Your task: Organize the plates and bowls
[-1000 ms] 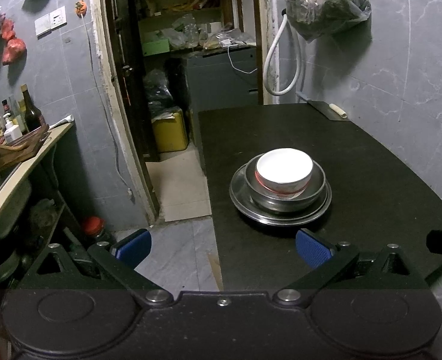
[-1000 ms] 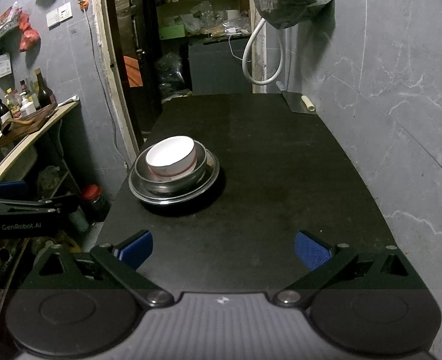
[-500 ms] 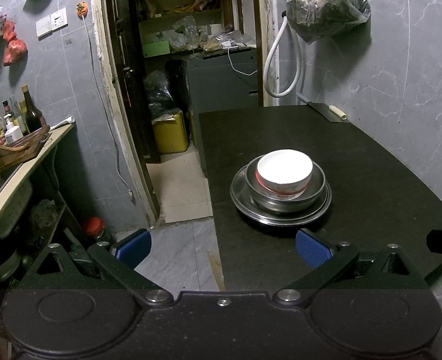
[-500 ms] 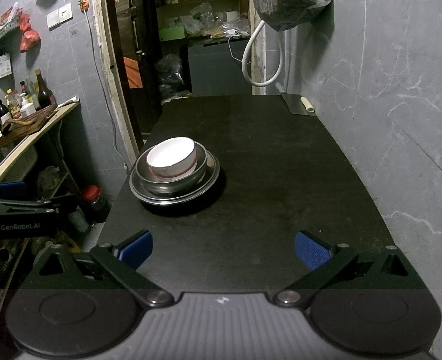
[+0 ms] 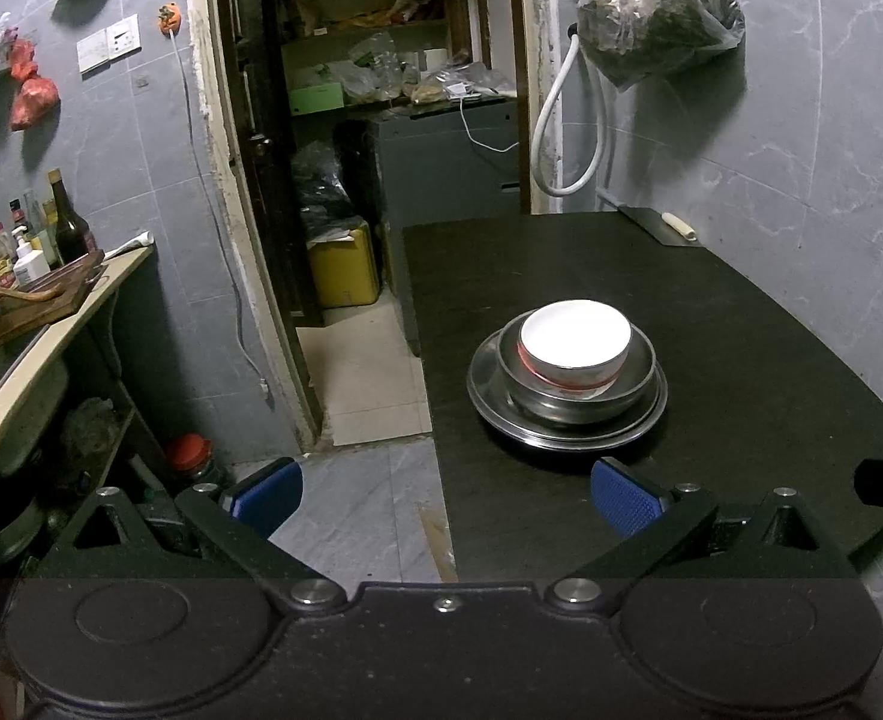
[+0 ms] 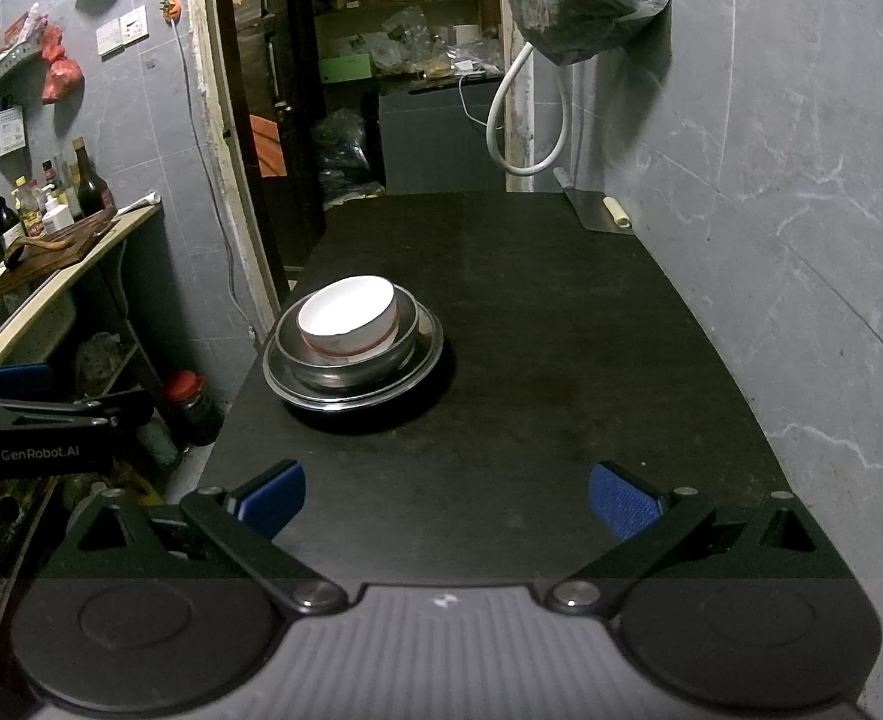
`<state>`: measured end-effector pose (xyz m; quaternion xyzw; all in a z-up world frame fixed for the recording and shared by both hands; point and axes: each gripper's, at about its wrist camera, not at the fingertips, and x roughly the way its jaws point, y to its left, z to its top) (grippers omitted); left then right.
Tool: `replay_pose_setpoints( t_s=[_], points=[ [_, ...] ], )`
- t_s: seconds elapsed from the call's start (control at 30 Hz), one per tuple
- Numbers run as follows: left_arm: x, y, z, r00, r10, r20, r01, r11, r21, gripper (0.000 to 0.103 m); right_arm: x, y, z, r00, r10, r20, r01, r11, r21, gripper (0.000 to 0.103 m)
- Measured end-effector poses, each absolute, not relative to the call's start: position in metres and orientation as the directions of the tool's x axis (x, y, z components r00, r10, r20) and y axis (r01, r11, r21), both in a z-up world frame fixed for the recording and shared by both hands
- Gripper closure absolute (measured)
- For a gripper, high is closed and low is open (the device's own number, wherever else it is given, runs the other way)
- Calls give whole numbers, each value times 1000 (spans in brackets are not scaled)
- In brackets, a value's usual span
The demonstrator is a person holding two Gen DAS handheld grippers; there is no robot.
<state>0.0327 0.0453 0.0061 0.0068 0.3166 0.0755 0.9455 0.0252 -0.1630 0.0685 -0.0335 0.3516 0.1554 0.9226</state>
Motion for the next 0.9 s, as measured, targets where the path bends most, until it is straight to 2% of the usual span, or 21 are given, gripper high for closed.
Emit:
replay_pose_setpoints(
  t_s=[0.9],
  points=[
    [32, 45, 5, 788, 147, -597, -139, 988, 60, 1, 24, -161, 70, 707, 262, -657, -310, 950, 45, 0]
  ],
)
